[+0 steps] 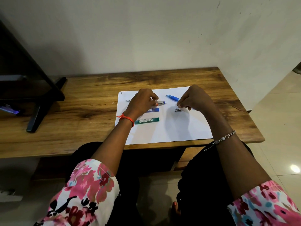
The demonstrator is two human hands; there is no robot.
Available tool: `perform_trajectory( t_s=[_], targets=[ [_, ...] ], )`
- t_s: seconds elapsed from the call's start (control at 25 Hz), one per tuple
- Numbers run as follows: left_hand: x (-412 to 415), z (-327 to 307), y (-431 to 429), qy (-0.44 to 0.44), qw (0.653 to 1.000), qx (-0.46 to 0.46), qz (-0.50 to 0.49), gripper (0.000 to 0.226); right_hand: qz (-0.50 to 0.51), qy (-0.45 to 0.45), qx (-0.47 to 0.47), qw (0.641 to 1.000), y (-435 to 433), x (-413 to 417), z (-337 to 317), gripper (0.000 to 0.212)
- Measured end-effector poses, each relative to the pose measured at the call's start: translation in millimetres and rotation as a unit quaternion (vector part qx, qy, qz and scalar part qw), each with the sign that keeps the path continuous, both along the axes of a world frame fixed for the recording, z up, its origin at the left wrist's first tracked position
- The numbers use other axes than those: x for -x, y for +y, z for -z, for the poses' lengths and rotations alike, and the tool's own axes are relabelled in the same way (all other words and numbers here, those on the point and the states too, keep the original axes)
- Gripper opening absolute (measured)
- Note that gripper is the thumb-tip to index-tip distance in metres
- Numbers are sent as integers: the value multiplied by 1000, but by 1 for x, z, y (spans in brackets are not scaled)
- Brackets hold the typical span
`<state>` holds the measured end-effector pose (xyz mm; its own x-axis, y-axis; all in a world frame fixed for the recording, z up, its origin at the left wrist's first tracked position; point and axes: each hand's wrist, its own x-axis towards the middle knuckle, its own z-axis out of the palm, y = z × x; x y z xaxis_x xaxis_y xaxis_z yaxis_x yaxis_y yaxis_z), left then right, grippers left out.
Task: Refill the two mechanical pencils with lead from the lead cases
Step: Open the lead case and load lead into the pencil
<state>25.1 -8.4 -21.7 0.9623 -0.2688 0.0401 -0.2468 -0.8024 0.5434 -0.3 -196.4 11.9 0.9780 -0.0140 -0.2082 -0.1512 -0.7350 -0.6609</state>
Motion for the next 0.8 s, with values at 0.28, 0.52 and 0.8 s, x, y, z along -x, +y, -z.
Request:
perform_trajectory(
  t_s=[0.28, 0.52, 0.8],
  targets=[
    [3, -32, 33, -28, 992, 102, -68, 18, 30, -67, -64, 995, -2, -3, 2, 14],
    [9, -37, 48, 8, 999, 33, -38, 12, 39, -94, -88, 991, 2, -3, -1, 18],
    [14, -30, 39, 64, 997, -34, 2, 17, 35, -102, -84, 991, 4, -2, -2, 18]
  ],
)
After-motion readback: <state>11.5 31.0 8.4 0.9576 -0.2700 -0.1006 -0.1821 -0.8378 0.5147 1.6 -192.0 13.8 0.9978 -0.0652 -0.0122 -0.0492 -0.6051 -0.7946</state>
